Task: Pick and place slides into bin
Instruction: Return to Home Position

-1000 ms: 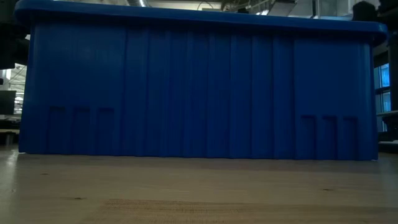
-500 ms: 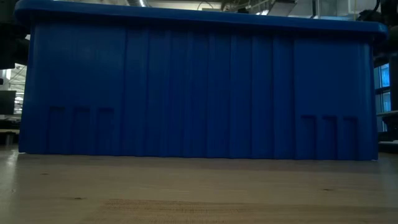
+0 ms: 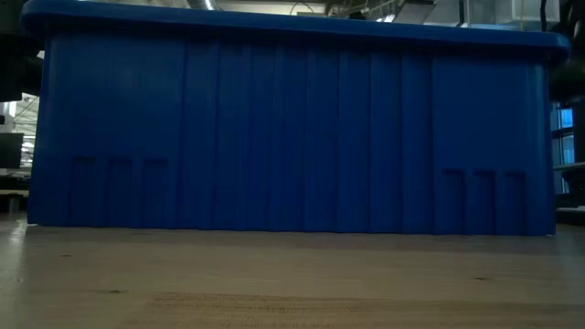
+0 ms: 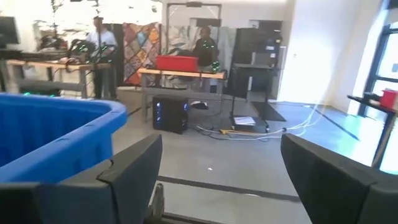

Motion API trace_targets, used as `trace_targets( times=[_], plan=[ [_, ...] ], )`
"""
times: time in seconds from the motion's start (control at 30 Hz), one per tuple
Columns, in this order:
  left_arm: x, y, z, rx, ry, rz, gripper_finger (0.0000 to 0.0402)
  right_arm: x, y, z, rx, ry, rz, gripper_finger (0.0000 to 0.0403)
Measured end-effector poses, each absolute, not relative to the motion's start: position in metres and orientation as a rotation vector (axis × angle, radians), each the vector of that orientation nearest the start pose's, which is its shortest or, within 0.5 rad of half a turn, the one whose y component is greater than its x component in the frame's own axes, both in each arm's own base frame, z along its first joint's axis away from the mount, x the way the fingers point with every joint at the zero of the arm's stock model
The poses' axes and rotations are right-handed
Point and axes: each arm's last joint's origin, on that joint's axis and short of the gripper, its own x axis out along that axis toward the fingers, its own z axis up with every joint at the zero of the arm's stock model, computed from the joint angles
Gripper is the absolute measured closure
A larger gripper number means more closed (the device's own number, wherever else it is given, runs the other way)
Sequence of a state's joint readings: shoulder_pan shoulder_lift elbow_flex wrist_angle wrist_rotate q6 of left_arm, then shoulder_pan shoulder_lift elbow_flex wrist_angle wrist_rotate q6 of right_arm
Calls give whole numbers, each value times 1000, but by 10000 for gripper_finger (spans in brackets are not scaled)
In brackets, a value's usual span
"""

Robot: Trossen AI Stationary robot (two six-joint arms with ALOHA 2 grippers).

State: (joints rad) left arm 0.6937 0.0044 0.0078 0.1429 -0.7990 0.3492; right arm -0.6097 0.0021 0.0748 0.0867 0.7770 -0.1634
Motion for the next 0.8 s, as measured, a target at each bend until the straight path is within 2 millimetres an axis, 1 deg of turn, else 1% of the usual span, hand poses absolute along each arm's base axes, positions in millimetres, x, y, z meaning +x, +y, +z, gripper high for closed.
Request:
trace_targets(
  times=[0.17, 0.23, 0.43, 0.57, 0.67, 0.8],
  plan=[
    [54, 72, 178, 273, 101, 1501, 207, 54, -69, 189, -120, -92, -1457, 76],
    [54, 72, 178, 273, 101, 1501, 207, 53, -70, 189, -116, -117, -1473, 76],
    [54, 72, 178, 273, 101, 1501, 207, 51, -72, 188, -121, -109, -1509, 76],
    [54, 72, 178, 273, 101, 1501, 207, 50, -73, 187, -92, -125, -1516, 76],
    [54, 72, 178, 273, 101, 1501, 207, 50, -74, 185, -95, -94, -1524, 76],
    [54, 72, 178, 272, 101, 1501, 207, 50, -74, 183, -180, 9, -1528, 76]
  ],
)
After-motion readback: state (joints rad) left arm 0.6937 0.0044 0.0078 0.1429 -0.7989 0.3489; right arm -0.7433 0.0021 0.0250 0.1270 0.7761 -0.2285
